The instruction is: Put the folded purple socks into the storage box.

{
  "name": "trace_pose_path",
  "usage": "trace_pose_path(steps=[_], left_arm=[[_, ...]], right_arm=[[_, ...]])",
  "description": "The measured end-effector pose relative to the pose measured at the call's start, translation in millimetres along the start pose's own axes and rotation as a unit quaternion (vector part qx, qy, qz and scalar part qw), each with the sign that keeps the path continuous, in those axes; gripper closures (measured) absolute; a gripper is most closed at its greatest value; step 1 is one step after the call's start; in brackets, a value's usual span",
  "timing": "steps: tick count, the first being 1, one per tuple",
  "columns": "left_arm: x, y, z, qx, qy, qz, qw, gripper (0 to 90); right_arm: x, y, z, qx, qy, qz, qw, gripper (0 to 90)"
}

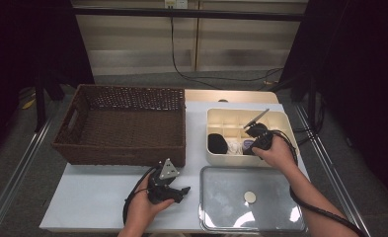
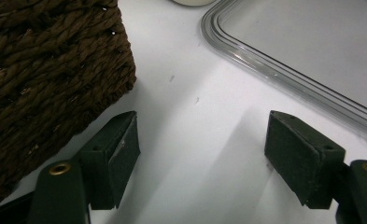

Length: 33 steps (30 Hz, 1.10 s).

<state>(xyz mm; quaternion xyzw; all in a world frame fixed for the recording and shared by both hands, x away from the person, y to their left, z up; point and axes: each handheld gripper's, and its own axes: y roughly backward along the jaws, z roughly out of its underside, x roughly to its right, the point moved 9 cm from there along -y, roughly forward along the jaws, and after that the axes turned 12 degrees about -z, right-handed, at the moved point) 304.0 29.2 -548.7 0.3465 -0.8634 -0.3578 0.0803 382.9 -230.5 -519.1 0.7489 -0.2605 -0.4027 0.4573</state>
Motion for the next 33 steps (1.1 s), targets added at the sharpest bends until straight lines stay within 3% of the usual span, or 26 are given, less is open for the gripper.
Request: trace_pose_path(steps=[6, 15, 22, 33], left_arm=[[0.0, 0.0, 0.0, 0.0, 0.0, 0.0, 1.0, 25.9], [-0.7, 0.3, 0.2, -0.002, -0.001, -0.002, 1.0, 25.9], [-0.8, 0.3, 0.2, -0.002, -0.001, -0.001, 1.0, 25.8], [-0.3, 0.1, 0.0, -0.001, -0.001, 0.001, 1.0, 25.4]], right_arm=[[-2.8, 6.5, -0.1, -0.002, 0.005, -0.006, 1.0, 89.9], [-7.5, 35.2, 1.7, 0.027, 0.018, 0.004, 0.9995, 86.6], [-6.0, 53.3, 5.9, 0.048, 0.018, 0.013, 0.9986, 76.8], [-7.4, 69.9, 18.5, 0.064, 0.019, 0.018, 0.9976, 50.5]])
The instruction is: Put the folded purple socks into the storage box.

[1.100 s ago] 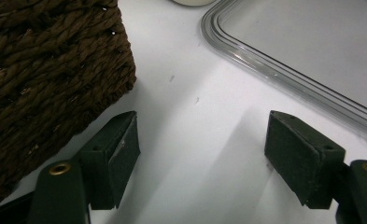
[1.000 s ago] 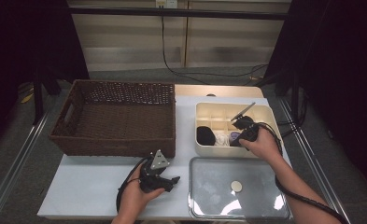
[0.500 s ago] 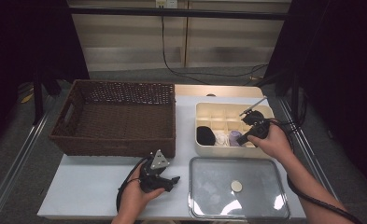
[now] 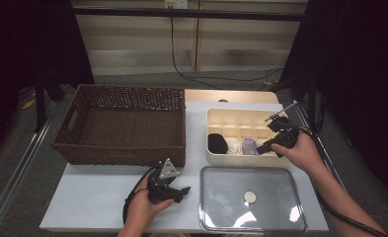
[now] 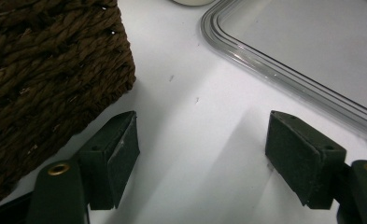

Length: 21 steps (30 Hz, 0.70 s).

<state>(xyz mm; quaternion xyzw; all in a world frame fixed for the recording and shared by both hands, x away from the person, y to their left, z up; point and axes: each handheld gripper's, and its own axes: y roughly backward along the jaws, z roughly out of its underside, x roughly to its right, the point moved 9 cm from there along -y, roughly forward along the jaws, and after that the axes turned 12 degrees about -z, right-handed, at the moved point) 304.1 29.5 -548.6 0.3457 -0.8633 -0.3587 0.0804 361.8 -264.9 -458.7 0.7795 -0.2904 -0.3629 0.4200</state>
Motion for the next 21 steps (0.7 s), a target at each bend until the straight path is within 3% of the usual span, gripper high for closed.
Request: trace_pose_path(steps=[6, 21], left_arm=[[-0.3, 0.0, 0.0, 0.0, -0.003, 0.002, 1.0, 23.9], [0.1, -0.1, 0.0, -0.001, -0.004, 0.003, 1.0, 23.5]], right_arm=[[-4.9, 5.2, 7.1, 0.003, 0.007, -0.002, 1.0, 41.6], [-7.8, 10.7, 38.0, 0.008, 0.03, 0.005, 0.9995, 32.7]])
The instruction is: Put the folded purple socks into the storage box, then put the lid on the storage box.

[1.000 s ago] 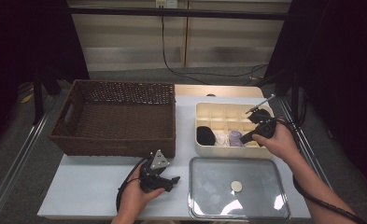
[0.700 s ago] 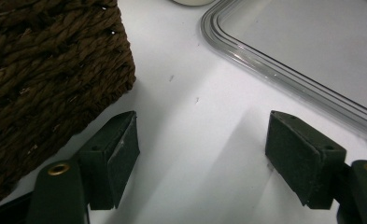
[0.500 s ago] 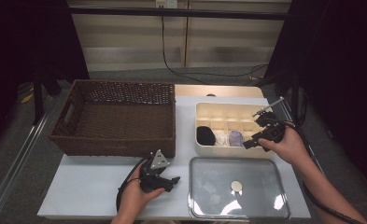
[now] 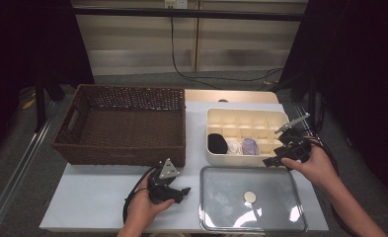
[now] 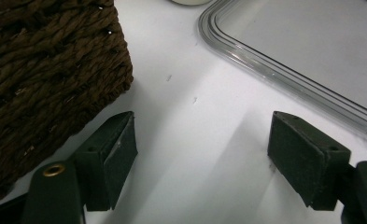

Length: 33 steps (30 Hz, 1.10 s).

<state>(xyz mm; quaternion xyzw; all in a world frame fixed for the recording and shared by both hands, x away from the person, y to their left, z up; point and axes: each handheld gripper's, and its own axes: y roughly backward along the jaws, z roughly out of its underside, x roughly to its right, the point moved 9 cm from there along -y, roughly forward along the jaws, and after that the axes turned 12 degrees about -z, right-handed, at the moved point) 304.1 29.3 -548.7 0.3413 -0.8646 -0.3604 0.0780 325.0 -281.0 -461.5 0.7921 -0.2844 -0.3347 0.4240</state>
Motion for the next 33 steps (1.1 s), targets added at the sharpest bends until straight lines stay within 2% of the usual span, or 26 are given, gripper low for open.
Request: trace_pose_path(steps=[6, 13, 20, 23, 27, 29, 31, 33], left_arm=[[0.0, -0.2, -0.2, 0.001, -0.002, 0.0, 1.0, 23.3], [0.9, -0.4, -0.2, 0.001, 0.0, 0.003, 1.0, 22.1], [1.5, -0.7, -0.5, 0.001, 0.001, 0.007, 1.0, 21.1], [2.3, -0.9, -1.2, -0.003, 0.008, 0.01, 0.9999, 19.1], [1.7, -1.1, -3.1, -0.021, 0.013, 0.011, 0.9996, 19.2], [2.3, -0.9, -4.4, -0.039, 0.014, 0.008, 0.9991, 19.3], [2.4, -1.4, -5.5, -0.039, 0.013, 0.007, 0.9991, 20.3], [2.4, 0.5, -6.7, -0.061, 0.016, 0.006, 0.998, 22.4]], right_arm=[[-6.2, 2.0, 8.1, 0.002, 0.003, -0.003, 1.0, 31.5], [-4.5, 0.2, 21.8, -0.004, 0.01, -0.003, 0.9999, 28.6], [-3.8, -3.5, 35.5, -0.008, -0.001, -0.003, 1.0, 26.5], [-0.9, -8.1, 43.8, -0.013, -0.004, -0.002, 0.9999, 24.7], [2.0, -14.4, 53.5, -0.015, -0.011, -0.002, 0.9998, 22.2], [2.3, -17.2, 59.0, -0.015, -0.016, -0.001, 0.9998, 21.9], [1.4, -18.3, 61.8, -0.015, -0.022, -0.002, 0.9996, 21.3], [2.3, -19.5, 64.0, -0.015, -0.023, -0.001, 0.9996, 21.1]])
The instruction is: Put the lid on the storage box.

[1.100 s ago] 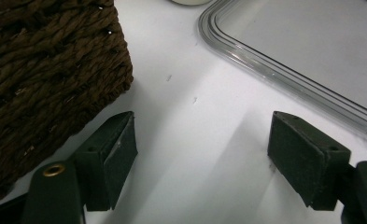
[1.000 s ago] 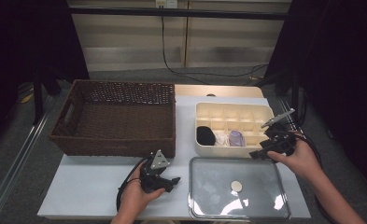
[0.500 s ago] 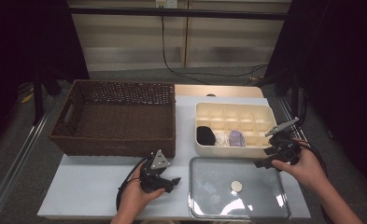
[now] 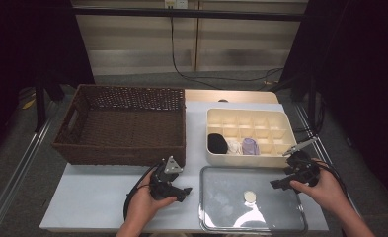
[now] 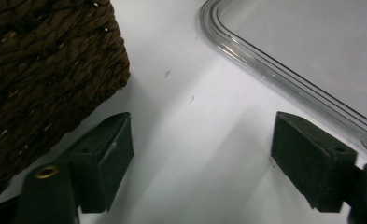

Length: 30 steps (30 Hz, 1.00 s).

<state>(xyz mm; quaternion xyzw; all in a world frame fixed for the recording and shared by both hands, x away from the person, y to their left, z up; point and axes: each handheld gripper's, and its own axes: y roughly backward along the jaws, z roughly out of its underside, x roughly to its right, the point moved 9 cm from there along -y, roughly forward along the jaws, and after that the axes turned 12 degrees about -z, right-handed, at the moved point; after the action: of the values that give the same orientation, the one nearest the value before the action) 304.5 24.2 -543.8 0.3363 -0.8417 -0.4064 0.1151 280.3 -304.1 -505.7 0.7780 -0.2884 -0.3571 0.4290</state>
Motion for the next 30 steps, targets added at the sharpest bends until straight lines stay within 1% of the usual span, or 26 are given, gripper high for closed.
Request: trace_pose_path(steps=[1, 3, 4, 5, 6, 7, 10, 11, 13, 14, 15, 16, 17, 18, 19, 20, 21, 22, 23, 24, 25, 26, 27, 29, 30], left_arm=[[-0.5, 1.3, -0.1, -0.008, 0.0, -0.002, 1.0, 23.5], [1.3, 3.6, -0.2, -0.022, 0.002, 0.007, 0.9997, 27.2], [2.0, 4.8, 0.2, -0.03, 0.002, 0.012, 0.9995, 27.6], [2.0, 4.8, 0.2, -0.03, 0.002, 0.012, 0.9995, 27.7], [3.7, 7.0, -0.2, -0.04, 0.004, 0.012, 0.9991, 27.8], [4.9, 8.0, -1.0, -0.043, 0.008, 0.018, 0.9989, 27.7], [9.0, 11.1, -4.8, -0.048, 0.008, 0.031, 0.9983, 28.1], [10.4, 12.2, -6.5, -0.049, 0.014, 0.036, 0.9981, 28.9], [12.7, 14.6, -9.0, -0.062, 0.036, 0.048, 0.9962, 31.2], [14.5, 15.4, -10.8, -0.063, 0.044, 0.056, 0.9954, 32.0], [16.1, 16.4, -12.0, -0.068, 0.048, 0.061, 0.9947, 33.5], [17.4, 17.0, -12.8, -0.073, 0.049, 0.064, 0.9941, 34.8], [18.5, 16.9, -14.2, -0.075, 0.054, 0.065, 0.9936, 35.0], [19.5, 17.8, -15.3, -0.081, 0.058, 0.068, 0.9927, 36.1], [22.3, 18.6, -16.4, -0.089, 0.072, 0.078, 0.9903, 38.9], [24.5, 19.2, -17.1, -0.098, 0.083, 0.086, 0.988, 40.5], [26.3, 19.6, -18.2, -0.104, 0.091, 0.089, 0.9864, 41.1], [27.4, 19.6, -18.7, -0.11, 0.095, 0.091, 0.9852, 42.6], [29.1, 19.7, -19.0, -0.119, 0.103, 0.097, 0.9828, 45.4], [29.1, 19.7, -19.0, -0.119, 0.103, 0.097, 0.9828, 45.7], [30.8, 19.8, -20.0, -0.122, 0.11, 0.102, 0.9811, 45.8], [33.1, 19.8, -21.4, -0.129, 0.116, 0.109, 0.9788, 46.3], [34.3, 19.8, -21.9, -0.135, 0.12, 0.112, 0.9771, 47.3], [36.0, 19.2, -23.9, -0.138, 0.123, 0.115, 0.976, 47.6], [36.9, 18.5, -24.5, -0.14, 0.126, 0.116, 0.9753, 47.7]], right_arm=[[0.6, 0.1, 1.3, -0.002, 0.001, 0.001, 1.0, 21.1], [1.7, -0.5, 2.1, 0.003, -0.005, 0.003, 1.0, 20.8], [1.9, -0.3, 2.9, 0.004, -0.009, 0.004, 0.9999, 20.5], [1.9, -0.3, 2.9, 0.004, -0.009, 0.004, 0.9999, 20.5], [2.8, 0.0, 3.4, 0.01, -0.006, 0.004, 0.9999, 20.5], [3.2, 0.6, 4.3, 0.011, -0.008, 0.007, 0.9999, 20.6], [5.0, 2.6, 6.3, 0.012, -0.012, 0.011, 0.9998, 20.9], [5.6, 2.9, 6.3, 0.016, -0.014, 0.012, 0.9997, 20.9], [7.8, 3.7, 7.6, 0.016, -0.006, 0.017, 0.9997, 20.9], [6.7, 3.7, 8.8, 0.016, -0.016, 0.017, 0.9996, 20.9], [7.3, 3.0, 9.4, 0.015, -0.011, 0.015, 0.9997, 21.3], [6.9, 3.0, 11.2, 0.012, -0.013, 0.013, 0.9998, 22.5], [7.0, 3.0, 11.3, 0.017, -0.018, 0.015, 0.9996, 23.6], [6.0, 3.4, 12.5, 0.018, -0.023, 0.011, 0.9995, 24.4], [6.1, 3.5, 12.7, 0.022, -0.023, 0.008, 0.9995, 25.4], [6.6, 4.3, 14.0, 0.022, -0.028, 0.007, 0.9993, 25.6], [7.1, 4.4, 14.4, 0.027, -0.034, 0.006, 0.999, 25.7], [8.3, 5.0, 16.5, 0.023, -0.04, 0.009, 0.9989, 26.2], [10.3, 5.1, 17.7, 0.023, -0.038, 0.013, 0.9989, 26.3], [10.3, 5.1, 17.7, 0.023, -0.038, 0.013, 0.9989, 26.3], [10.3, 6.5, 21.6, 0.018, -0.057, 0.013, 0.9981, 27.1], [11.6, 6.8, 22.6, 0.021, -0.057, 0.01, 0.9981, 28.3], [11.2, 7.5, 24.1, 0.02, -0.07, 0.008, 0.9973, 29.1], [14.2, 8.3, 26.1, 0.025, -0.075, 0.012, 0.9968, 30.3], [15.2, 9.3, 28.0, 0.022, -0.078, 0.011, 0.9967, 31.7]])
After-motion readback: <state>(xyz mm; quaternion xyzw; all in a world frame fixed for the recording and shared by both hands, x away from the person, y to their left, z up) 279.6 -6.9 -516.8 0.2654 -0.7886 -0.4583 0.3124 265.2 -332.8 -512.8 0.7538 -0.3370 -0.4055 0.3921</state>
